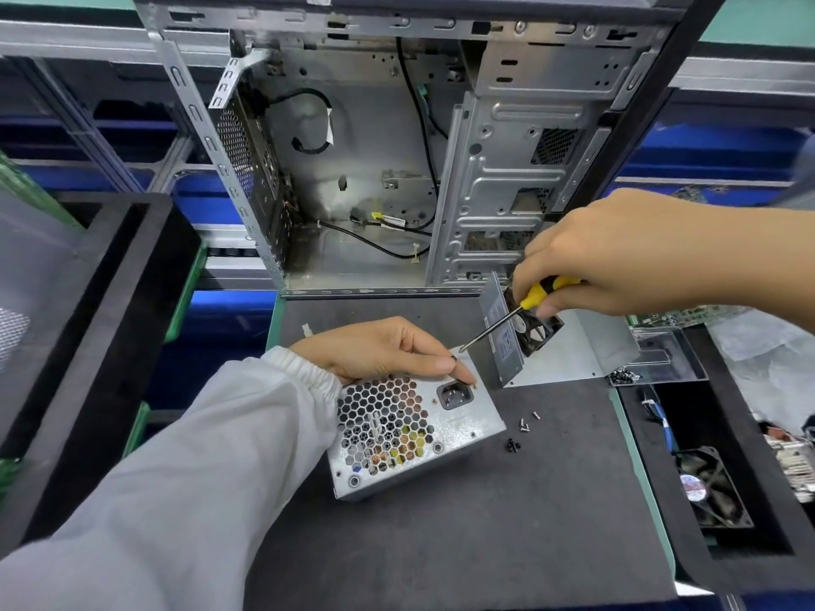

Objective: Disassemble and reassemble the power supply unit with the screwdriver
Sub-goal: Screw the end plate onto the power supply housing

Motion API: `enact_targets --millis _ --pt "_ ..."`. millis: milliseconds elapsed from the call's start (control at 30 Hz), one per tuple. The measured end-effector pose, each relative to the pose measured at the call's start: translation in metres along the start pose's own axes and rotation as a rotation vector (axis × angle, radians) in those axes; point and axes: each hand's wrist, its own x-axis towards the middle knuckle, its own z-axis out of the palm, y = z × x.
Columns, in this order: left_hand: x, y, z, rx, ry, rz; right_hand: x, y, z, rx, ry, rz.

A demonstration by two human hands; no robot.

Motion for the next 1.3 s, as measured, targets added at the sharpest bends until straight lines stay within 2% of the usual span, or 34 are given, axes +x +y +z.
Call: enact_targets --millis 200,433,1067,1300 --pt "0.001 -0.001 -0.001 -0.042 -0.007 -0.013 -0.001 0.004 0.006 0.102 0.029 -0.003" --pt "0.001 0.001 0.0 -0.032 0.015 -0.015 -0.002 0.004 0.006 0.111 0.041 -0.017" --pt "0.001 0.004 0.002 -0.061 0.024 -0.018 0.002 -0.022 -0.008 -0.076 -0.001 -0.027" --pt "0.0 0.003 0.001 -0.094 0.002 -0.032 -0.007 -0.012 -0.023 -0.059 0.026 0.076"
